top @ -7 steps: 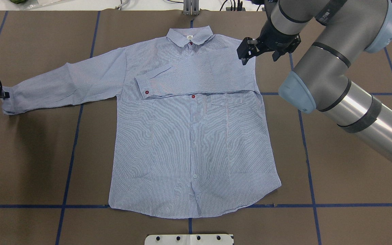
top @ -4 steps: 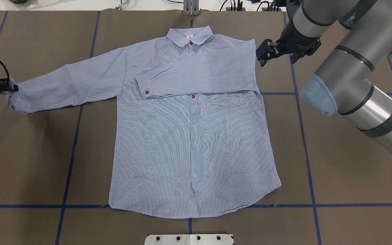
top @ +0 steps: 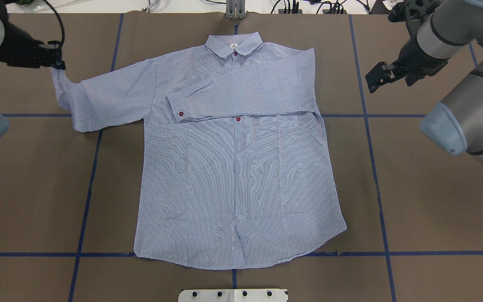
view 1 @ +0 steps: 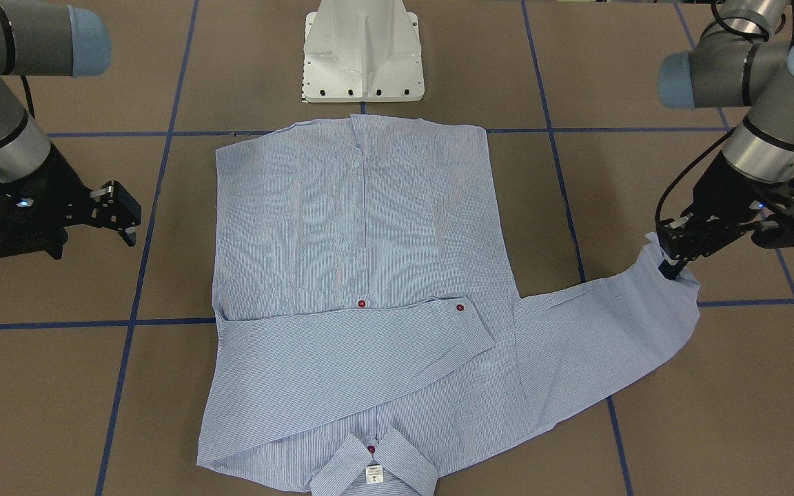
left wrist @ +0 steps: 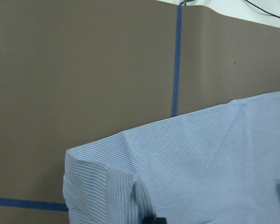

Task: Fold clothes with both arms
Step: 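Lift the cuff with the left gripper and carry it across the shirt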

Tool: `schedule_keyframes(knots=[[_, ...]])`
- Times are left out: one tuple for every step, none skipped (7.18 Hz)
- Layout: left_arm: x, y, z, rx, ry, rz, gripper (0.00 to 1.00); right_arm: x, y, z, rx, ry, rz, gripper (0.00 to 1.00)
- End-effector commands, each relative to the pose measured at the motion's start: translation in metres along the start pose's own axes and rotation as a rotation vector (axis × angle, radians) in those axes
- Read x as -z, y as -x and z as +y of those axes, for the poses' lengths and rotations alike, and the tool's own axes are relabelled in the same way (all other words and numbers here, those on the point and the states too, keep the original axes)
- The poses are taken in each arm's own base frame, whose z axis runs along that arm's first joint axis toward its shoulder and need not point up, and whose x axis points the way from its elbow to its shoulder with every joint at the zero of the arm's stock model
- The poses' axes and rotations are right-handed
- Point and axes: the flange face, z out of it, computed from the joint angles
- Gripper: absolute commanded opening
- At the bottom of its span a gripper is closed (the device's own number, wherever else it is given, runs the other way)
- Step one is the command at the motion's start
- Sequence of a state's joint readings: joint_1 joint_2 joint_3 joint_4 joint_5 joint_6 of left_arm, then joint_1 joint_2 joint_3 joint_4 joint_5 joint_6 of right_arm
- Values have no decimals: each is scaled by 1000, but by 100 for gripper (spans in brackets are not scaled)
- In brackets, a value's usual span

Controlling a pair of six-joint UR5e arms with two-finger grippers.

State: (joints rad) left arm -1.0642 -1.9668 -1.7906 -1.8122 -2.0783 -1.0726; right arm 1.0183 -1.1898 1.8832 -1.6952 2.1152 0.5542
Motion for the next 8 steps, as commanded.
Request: schedule_keyframes(knots=[[40,-102,-14,89,12,18,0,-1,-57,14,84,23,43,100],[40,-152,-7,107,27,61,0,-2,-81,21,101,27,55,100],[32,-208,-12,175,50,82,0,-1,-94,22,110,33,66,100],[25,-260,-7,226,74,115,0,-1,-98,23,108,30,68,100],[20,-296,-7,261,85,151,0,0,-100,23,105,27,69,100],[11,-319,-10,279,90,182,0,-3,-103,24,101,34,73,100],[5,-323,-9,284,91,202,0,-4,-104,25,99,35,75,100],[5,-326,-6,282,95,208,0,-4,-104,25,99,35,75,100]])
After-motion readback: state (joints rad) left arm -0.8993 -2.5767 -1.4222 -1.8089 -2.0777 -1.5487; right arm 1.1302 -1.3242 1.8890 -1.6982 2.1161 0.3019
